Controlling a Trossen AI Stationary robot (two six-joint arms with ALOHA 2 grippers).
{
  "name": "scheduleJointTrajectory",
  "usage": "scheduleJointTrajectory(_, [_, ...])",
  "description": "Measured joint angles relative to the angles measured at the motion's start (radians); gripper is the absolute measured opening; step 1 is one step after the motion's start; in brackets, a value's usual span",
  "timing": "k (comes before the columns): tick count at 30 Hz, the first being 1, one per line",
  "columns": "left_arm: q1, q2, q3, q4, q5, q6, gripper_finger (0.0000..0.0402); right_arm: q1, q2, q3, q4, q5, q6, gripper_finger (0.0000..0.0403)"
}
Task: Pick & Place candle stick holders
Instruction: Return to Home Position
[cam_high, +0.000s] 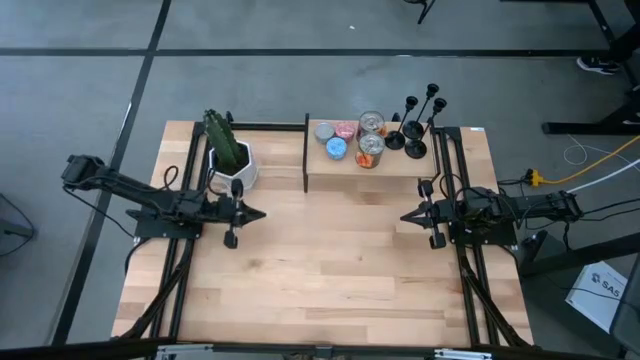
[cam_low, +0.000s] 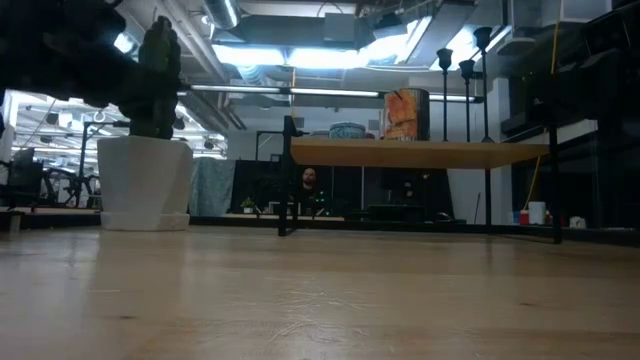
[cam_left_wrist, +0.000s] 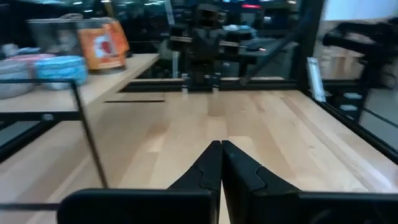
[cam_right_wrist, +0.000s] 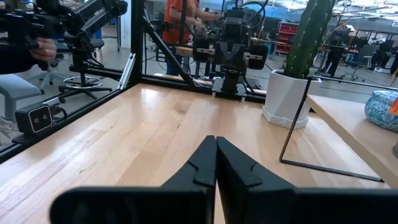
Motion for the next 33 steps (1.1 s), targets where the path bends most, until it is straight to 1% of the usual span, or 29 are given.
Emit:
scheduleJointTrajectory(3, [0.010, -0.047, -0.016, -0.043, 0.049, 0.029, 0.0003, 0.000, 0.000, 0.000, 0.000, 0.000, 0.000, 0.0011])
scheduleJointTrajectory(6, [0.026, -0.097, -0.016, -0.115, 0.043, 0.032, 0.0002, 0.000, 0.000, 0.000, 0.000, 0.000, 0.000, 0.0011])
scheduleJointTrajectory(9, [0.048, -0.141, -0.016, -0.151, 0.040, 0.034, 0.0001, 0.000, 0.000, 0.000, 0.000, 0.000, 0.000, 0.0011])
scheduleJointTrajectory(14, [0.096, -0.200, -0.016, -0.199, 0.155, 0.036, 0.0002, 0.000, 0.000, 0.000, 0.000, 0.000, 0.000, 0.0011])
scheduleJointTrajectory(19, [0.163, -0.243, -0.016, -0.275, 0.171, 0.028, 0.0002, 0.000, 0.000, 0.000, 0.000, 0.000, 0.000, 0.0011])
scheduleJointTrajectory(25, [0.233, -0.254, -0.016, -0.284, 0.213, 0.033, 0.0001, 0.000, 0.000, 0.000, 0.000, 0.000, 0.000, 0.0011])
scheduleJointTrajectory(27, [0.247, -0.254, -0.016, -0.297, 0.210, 0.033, 0.0003, 0.000, 0.000, 0.000, 0.000, 0.000, 0.000, 0.0011])
scheduleJointTrajectory(33, [0.259, -0.254, -0.016, -0.334, 0.120, 0.026, 0.0005, 0.000, 0.000, 0.000, 0.000, 0.000, 0.000, 0.0011])
